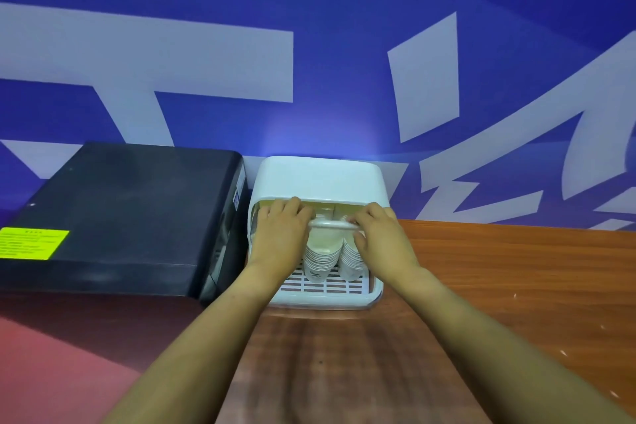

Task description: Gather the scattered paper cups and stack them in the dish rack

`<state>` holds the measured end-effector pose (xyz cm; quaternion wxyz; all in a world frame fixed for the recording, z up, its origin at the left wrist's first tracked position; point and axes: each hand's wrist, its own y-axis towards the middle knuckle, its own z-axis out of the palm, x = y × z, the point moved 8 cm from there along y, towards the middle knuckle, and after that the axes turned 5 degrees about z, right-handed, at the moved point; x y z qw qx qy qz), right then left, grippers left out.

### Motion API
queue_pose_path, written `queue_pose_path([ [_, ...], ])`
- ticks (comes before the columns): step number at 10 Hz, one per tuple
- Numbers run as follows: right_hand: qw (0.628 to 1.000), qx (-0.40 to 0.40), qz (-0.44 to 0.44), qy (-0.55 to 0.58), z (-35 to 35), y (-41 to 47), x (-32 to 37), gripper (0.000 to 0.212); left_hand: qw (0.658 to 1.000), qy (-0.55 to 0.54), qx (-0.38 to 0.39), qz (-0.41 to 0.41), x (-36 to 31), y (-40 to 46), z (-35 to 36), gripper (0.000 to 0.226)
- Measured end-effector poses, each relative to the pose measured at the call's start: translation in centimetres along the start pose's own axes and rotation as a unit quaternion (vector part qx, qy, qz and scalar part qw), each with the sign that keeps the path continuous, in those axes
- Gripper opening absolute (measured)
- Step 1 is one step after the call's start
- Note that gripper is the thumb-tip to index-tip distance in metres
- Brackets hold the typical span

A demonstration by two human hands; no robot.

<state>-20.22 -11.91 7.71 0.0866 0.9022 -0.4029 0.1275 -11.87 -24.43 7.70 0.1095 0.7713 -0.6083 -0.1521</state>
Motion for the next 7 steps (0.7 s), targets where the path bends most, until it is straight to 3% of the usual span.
queue_pose_path([
  [1, 0.999, 0.003, 0.001, -0.037, 0.4, -1.0, 0.1, 0.026, 0.999, -0.024, 0.029, 0.015, -0.5, -1.4, 0.4, 0.019],
  [3, 0.993, 0.087, -0.009, -0.076, 3.3, -3.1, 0.4, 0.018, 0.989, -0.055, 0.127, 0.046, -1.4, -5.4, 2.3, 0.022],
  [5, 0.983, 0.124, -0.005, -0.138, 6.8, -4.9, 0.1, 0.019, 0.98, -0.037, 0.191, 0.039, -1.8, -7.7, 5.3, 0.028],
  [7, 0.98, 0.182, 0.034, -0.079, 7.6, -6.3, 0.0, 0.033, 0.96, -0.015, 0.28, 0.002, -1.9, -9.1, 6.2, 0.032],
])
